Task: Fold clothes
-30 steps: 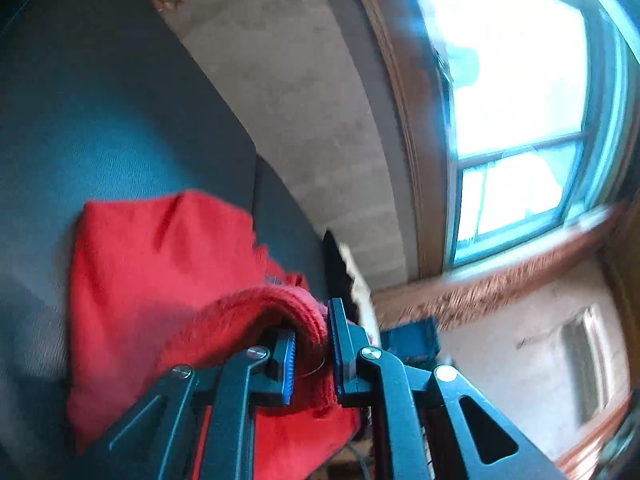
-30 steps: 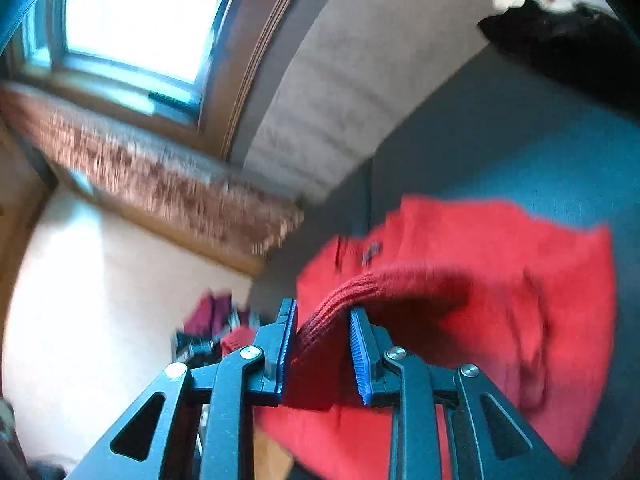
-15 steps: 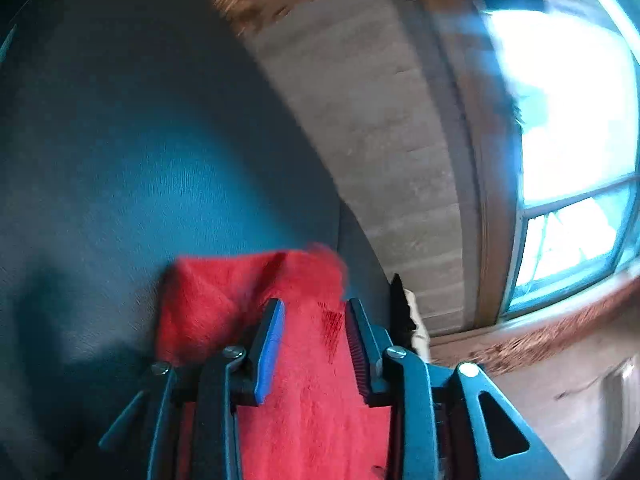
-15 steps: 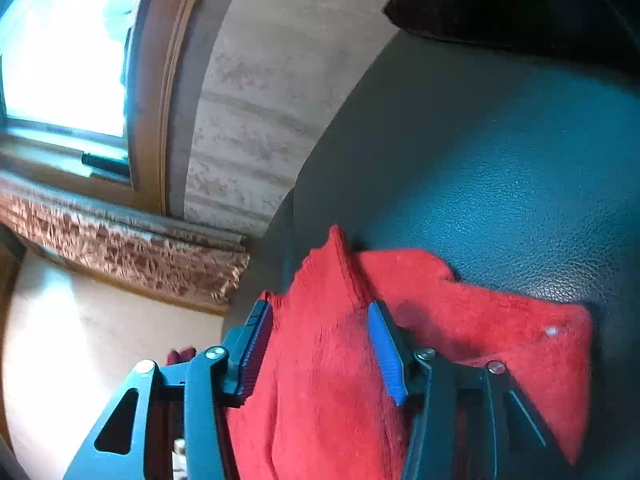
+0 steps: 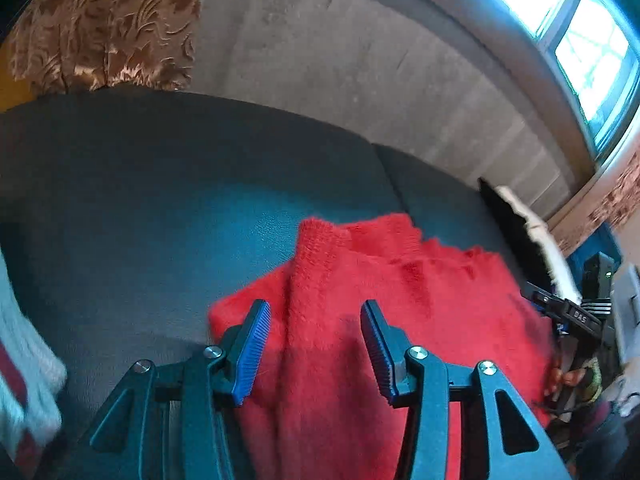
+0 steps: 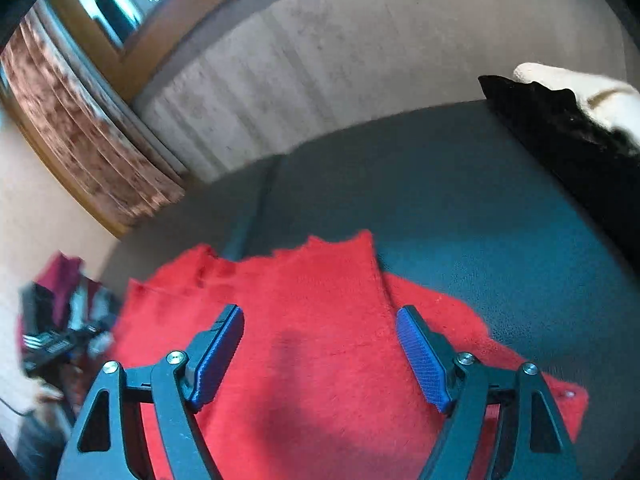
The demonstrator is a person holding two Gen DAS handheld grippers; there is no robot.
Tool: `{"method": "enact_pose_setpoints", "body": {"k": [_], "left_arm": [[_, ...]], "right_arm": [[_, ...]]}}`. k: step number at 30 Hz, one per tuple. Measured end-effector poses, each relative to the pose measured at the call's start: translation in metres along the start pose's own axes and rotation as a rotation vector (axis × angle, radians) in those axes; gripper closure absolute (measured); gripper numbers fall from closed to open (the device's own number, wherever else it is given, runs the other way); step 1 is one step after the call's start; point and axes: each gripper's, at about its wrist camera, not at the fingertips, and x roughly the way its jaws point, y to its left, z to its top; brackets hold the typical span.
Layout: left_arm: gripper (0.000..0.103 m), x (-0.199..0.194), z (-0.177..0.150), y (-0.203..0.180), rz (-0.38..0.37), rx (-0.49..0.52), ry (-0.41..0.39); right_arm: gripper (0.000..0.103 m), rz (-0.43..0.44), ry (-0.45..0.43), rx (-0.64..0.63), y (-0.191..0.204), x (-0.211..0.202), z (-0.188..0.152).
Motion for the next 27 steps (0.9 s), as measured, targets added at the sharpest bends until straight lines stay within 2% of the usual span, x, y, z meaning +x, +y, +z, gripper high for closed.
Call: {"method": "enact_pose_setpoints", "body": {"k": [1,2,3,4,6,8,9,11,12,14,17,20,23,24,27], "left_arm": [[0.058,0.002,0.0,-0.001,0.003,0.011,-0.001],[0.07,0.003,-0.001,-0.002,0.005,0.021,-0.002],[0.095,0.004,-0.001,-0.003,0.007,0.031,-0.003],[0.096,0.001,-0.001,-0.007,0.018,0.056,-0.011],[0.097,-0.009,-0.005,-0.016,0.01,0.098,-0.047],[0.097,-0.014,-0.005,-0.016,0.047,0.089,-0.085],[0.097,-0.013,0.0,-0.005,0.077,0.033,-0.091],[0.097,0.005,0.005,0.024,0.111,-0.102,-0.047],[0.096,0.014,0.003,0.04,0.091,-0.168,-0.04],[0.096,0.011,0.001,0.044,0.075,-0.203,-0.071],[0.094,0.003,0.003,0.036,0.139,-0.199,-0.084],[0.084,-0.006,0.005,0.027,0.204,-0.193,-0.095],[0.082,-0.041,0.004,0.009,0.267,-0.196,-0.214],[0.08,-0.052,0.002,-0.006,0.245,-0.161,-0.259],[0.074,-0.063,-0.003,-0.038,0.157,0.006,-0.29]], "right_arm": [[0.023,-0.014,0.012,0.002,-0.002,0.005,-0.003],[0.023,-0.013,0.014,0.01,-0.006,0.008,-0.005],[0.023,-0.005,0.005,0.018,-0.008,0.007,-0.005],[0.023,0.007,-0.008,0.028,-0.01,0.005,-0.006],[0.023,0.025,-0.02,0.051,-0.015,0.001,-0.005],[0.023,0.044,-0.03,0.071,-0.02,0.0,-0.005],[0.023,0.054,-0.035,0.08,-0.022,-0.001,-0.006],[0.023,0.075,-0.045,0.099,-0.026,-0.002,-0.007],[0.023,0.086,-0.05,0.109,-0.028,-0.002,-0.007],[0.022,0.106,-0.061,0.128,-0.033,-0.004,-0.008],[0.018,0.134,-0.073,0.147,-0.038,-0.005,-0.01],[0.015,0.125,-0.07,0.12,-0.033,-0.006,-0.011],[0.015,0.097,-0.069,0.101,-0.027,-0.007,-0.012],[0.015,0.071,-0.065,0.088,-0.022,-0.007,-0.01],[0.019,-0.012,-0.089,0.029,-0.004,-0.017,-0.007]]}}
